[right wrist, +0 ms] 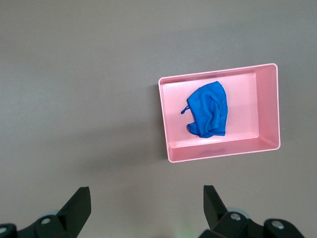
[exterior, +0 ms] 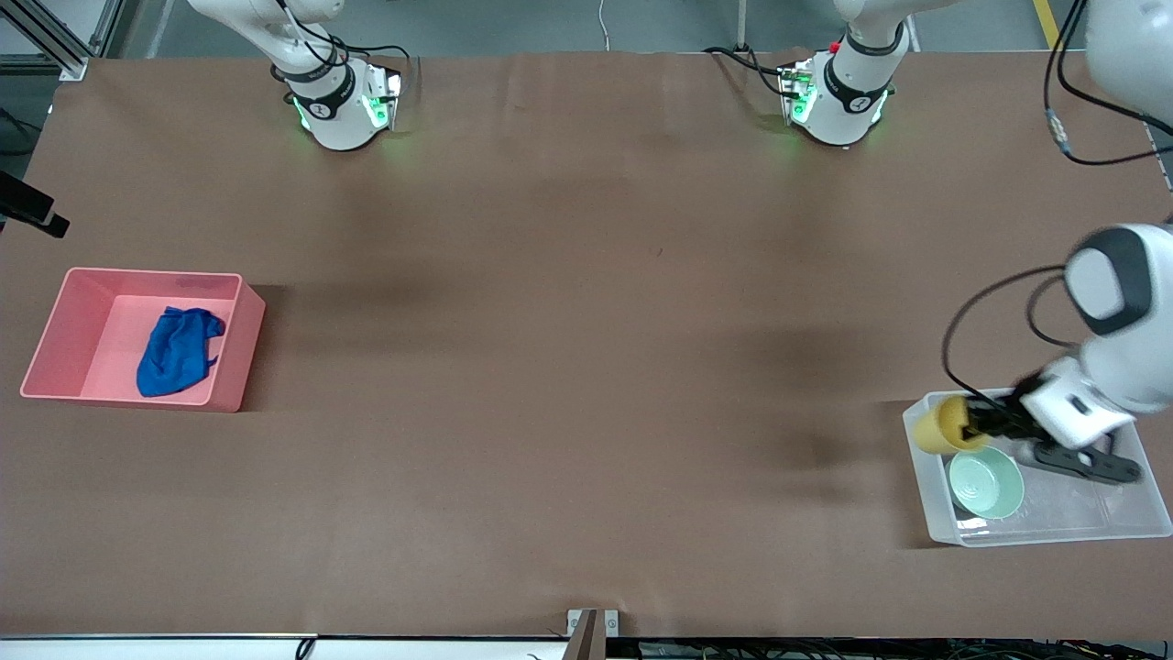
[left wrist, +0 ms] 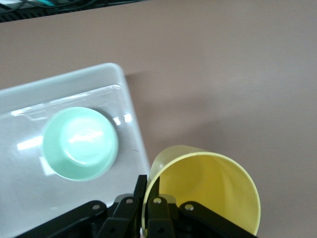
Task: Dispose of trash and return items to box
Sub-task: 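Lower the cup into the green bowl and open the left gripper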
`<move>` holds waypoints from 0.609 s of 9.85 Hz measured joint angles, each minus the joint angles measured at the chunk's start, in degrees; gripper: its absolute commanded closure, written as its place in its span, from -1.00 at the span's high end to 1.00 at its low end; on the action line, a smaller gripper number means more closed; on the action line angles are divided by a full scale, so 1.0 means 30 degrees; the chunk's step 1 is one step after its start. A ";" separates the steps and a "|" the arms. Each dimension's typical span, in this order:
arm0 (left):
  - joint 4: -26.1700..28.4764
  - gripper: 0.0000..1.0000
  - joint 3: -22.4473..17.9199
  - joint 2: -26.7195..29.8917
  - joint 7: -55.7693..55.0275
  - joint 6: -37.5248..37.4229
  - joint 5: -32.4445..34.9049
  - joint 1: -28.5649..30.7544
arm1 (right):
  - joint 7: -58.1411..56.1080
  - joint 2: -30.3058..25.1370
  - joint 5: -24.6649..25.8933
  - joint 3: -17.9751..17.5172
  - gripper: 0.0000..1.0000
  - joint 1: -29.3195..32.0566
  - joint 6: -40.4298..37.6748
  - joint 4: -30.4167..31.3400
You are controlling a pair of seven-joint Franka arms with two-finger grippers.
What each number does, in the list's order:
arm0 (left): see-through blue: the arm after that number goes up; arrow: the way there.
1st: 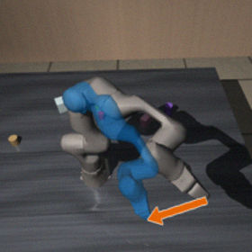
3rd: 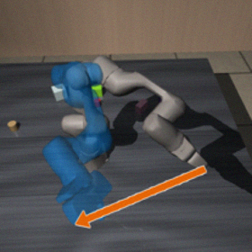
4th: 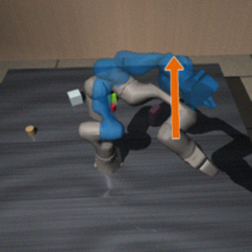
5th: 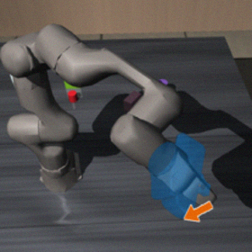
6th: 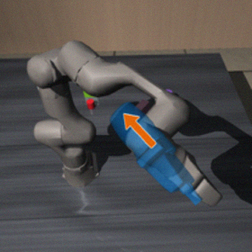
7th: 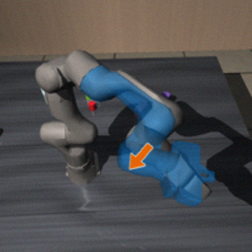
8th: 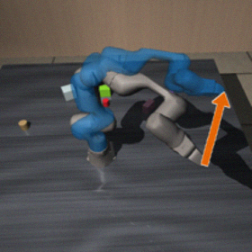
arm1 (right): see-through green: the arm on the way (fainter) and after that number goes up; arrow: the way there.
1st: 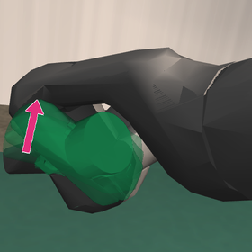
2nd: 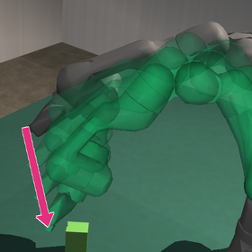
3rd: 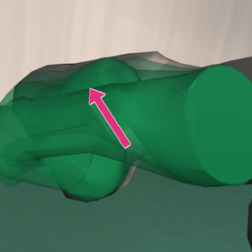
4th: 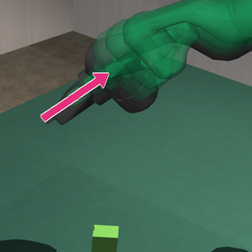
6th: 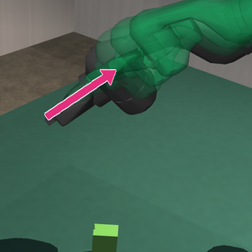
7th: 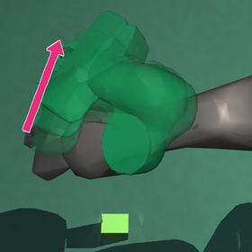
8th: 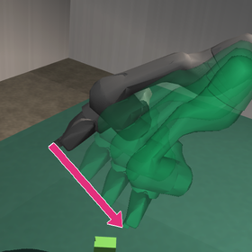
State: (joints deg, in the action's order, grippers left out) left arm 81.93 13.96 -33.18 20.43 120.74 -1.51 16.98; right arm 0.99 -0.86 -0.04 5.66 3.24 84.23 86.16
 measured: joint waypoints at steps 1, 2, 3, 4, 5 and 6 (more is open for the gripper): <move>-0.1287 -0.99 -0.0463 -0.1308 0.1173 0.0028 0.0077 0.0438 | -0.0006 0.0000 0.0000 0.0005 1.00 0.0002 0.0000 0.0001; -0.2347 -0.99 -0.1167 -0.2372 0.1817 0.0049 0.0111 0.0459 | -0.0015 0.0001 0.0000 0.0006 1.00 0.0003 -0.0002 0.0000; -0.3001 -0.99 -0.1711 -0.3165 0.2229 0.0230 0.0137 0.0353 | -0.0022 0.0001 0.0001 0.0007 1.00 0.0002 -0.0003 0.0000; -0.3291 -0.99 -0.1939 -0.3743 0.2391 0.0523 0.0157 0.0248 | -0.0028 0.0000 0.0000 0.0008 1.00 0.0002 -0.0005 -0.0002; -0.3357 -0.99 -0.2103 -0.4174 0.2394 0.0965 0.0182 0.0102 | -0.0028 0.0000 0.0000 0.0011 1.00 0.0005 -0.0013 -0.0002; -0.3379 -0.99 -0.2286 -0.4513 0.2394 0.1451 0.0184 -0.0040 | -0.0030 0.0000 0.0000 0.0014 1.00 0.0005 -0.0021 -0.0002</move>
State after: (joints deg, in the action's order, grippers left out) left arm 71.79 7.10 -46.72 27.62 125.09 -0.96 16.86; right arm 0.90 -0.86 -0.04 5.70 3.25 84.17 86.15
